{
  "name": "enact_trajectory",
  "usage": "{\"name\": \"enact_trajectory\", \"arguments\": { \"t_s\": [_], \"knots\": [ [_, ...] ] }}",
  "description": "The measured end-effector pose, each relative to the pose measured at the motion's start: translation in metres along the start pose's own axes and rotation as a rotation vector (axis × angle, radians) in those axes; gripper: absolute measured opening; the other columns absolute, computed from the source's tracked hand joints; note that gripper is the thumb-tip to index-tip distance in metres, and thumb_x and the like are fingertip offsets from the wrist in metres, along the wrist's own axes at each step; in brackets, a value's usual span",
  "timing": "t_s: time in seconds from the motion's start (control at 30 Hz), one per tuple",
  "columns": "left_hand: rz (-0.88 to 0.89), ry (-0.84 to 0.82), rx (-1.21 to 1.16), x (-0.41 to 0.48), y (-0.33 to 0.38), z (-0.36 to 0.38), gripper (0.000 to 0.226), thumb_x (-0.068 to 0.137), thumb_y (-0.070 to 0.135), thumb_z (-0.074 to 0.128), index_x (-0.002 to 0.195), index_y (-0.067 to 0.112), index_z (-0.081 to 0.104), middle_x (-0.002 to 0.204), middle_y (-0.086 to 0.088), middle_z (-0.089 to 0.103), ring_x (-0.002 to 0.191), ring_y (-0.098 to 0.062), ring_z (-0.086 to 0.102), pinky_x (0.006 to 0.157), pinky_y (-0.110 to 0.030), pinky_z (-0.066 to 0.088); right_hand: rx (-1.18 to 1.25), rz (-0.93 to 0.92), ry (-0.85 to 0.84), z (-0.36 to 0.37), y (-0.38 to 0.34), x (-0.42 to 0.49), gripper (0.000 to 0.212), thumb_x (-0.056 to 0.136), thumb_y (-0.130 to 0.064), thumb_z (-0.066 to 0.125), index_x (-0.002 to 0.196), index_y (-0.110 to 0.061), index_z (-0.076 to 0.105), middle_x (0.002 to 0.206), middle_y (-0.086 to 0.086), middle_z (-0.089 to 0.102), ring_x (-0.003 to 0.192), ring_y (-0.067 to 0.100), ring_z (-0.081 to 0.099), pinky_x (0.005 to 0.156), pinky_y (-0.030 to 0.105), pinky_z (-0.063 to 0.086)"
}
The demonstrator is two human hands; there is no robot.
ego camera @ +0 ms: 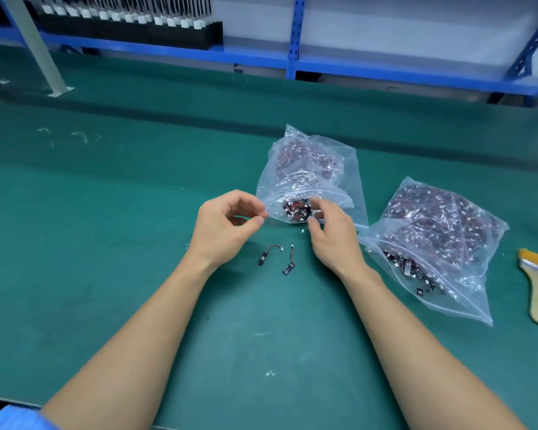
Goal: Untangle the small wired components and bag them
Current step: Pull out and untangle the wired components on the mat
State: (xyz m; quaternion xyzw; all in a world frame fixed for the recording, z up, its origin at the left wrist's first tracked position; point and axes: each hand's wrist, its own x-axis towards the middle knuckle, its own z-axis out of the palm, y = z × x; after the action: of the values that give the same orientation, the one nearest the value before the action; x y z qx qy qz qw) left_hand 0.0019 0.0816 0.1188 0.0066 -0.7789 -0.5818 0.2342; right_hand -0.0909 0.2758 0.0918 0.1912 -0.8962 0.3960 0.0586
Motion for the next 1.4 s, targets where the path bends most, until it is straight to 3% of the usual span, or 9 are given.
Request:
{"name": "enact_trajectory", "arguments": {
  "t_s": [0.13, 0.33, 0.53, 0.73, 0.93, 1.1, 1.27, 1.4],
  "knots": [
    [-0.118, -0.141, -0.063, 0.002, -0.003, -0.012, 0.025, 0.084, -0.015, 0.066, 0.086, 0.009, 0.066, 0.082, -0.001, 0.075, 0.073, -0.021, 0.074, 0.075, -0.024, 0.058, -0.016, 0.027, 0.078, 0.004, -0.003, 0.004, 0.024, 0.096, -0.020, 0.063, 0.119, -0.016, 0.068, 0.115, 0.001, 0.067, 0.101, 0.022, 0.062, 0.094, 0.044, 0.051],
    [-0.184, -0.198, 0.005, 0.007, -0.011, -0.020, 0.024, 0.086, -0.014, 0.064, 0.088, 0.010, 0.068, 0.084, -0.001, 0.077, 0.069, -0.016, 0.071, 0.073, -0.021, 0.056, -0.020, 0.011, 0.182, 0.003, -0.006, 0.003, 0.011, 0.090, -0.015, 0.068, 0.093, -0.024, 0.074, 0.094, -0.007, 0.071, 0.091, 0.018, 0.064, 0.084, 0.037, 0.052],
    [-0.184, -0.238, 0.154, 0.007, -0.022, -0.016, 0.028, 0.087, -0.010, 0.066, 0.087, 0.018, 0.070, 0.087, 0.002, 0.078, 0.076, -0.019, 0.074, 0.080, -0.028, 0.057, 0.330, 0.041, 0.254, -0.007, -0.008, -0.001, 0.024, 0.086, -0.013, 0.074, 0.080, -0.036, 0.071, 0.081, -0.021, 0.072, 0.074, -0.001, 0.063, 0.071, 0.012, 0.046],
    [-0.122, -0.205, 0.236, 0.009, -0.026, -0.018, 0.032, 0.090, -0.007, 0.064, 0.088, 0.024, 0.071, 0.087, 0.009, 0.077, 0.080, -0.015, 0.072, 0.087, -0.030, 0.057, 0.631, 0.126, 0.218, -0.022, -0.005, -0.012, 0.021, 0.085, -0.006, 0.076, 0.081, -0.027, 0.075, 0.080, -0.008, 0.076, 0.074, 0.007, 0.069, 0.062, 0.019, 0.052],
    [-0.067, -0.195, 0.322, 0.007, -0.026, -0.015, 0.028, 0.089, -0.002, 0.068, 0.091, 0.026, 0.073, 0.088, 0.017, 0.076, 0.083, 0.005, 0.068, 0.078, -0.008, 0.047, 0.827, 0.166, 0.145, -0.036, -0.005, -0.024, 0.020, 0.086, 0.000, 0.073, 0.082, -0.019, 0.075, 0.080, 0.001, 0.075, 0.076, 0.017, 0.073, 0.055, 0.022, 0.052],
    [-0.039, -0.156, 0.333, 0.007, -0.024, -0.012, 0.026, 0.089, 0.003, 0.069, 0.091, 0.028, 0.074, 0.085, 0.023, 0.074, 0.075, 0.007, 0.063, 0.072, -0.006, 0.044, 1.000, 0.185, 0.142, -0.044, -0.006, -0.031, 0.017, 0.088, 0.002, 0.070, 0.085, -0.015, 0.073, 0.082, 0.005, 0.074, 0.076, 0.019, 0.072, 0.056, 0.023, 0.053],
    [-0.016, -0.155, 0.343, 0.005, -0.022, -0.008, 0.027, 0.089, 0.009, 0.070, 0.086, 0.036, 0.073, 0.084, 0.025, 0.072, 0.056, 0.002, 0.053, 0.065, -0.009, 0.043, 0.928, 0.225, 0.016, -0.051, -0.003, -0.038, 0.021, 0.086, 0.007, 0.068, 0.079, -0.012, 0.072, 0.072, 0.006, 0.071, 0.059, 0.018, 0.067, 0.047, 0.021, 0.047],
    [-0.016, -0.160, 0.355, 0.006, -0.022, -0.007, 0.027, 0.088, 0.010, 0.070, 0.086, 0.036, 0.072, 0.083, 0.026, 0.072, 0.055, 0.002, 0.053, 0.064, -0.008, 0.043, 0.751, 0.195, -0.076, -0.051, -0.004, -0.046, 0.019, 0.082, 0.007, 0.073, 0.077, -0.012, 0.072, 0.071, 0.009, 0.073, 0.061, 0.016, 0.070, 0.042, 0.020, 0.041]
  ]
}}
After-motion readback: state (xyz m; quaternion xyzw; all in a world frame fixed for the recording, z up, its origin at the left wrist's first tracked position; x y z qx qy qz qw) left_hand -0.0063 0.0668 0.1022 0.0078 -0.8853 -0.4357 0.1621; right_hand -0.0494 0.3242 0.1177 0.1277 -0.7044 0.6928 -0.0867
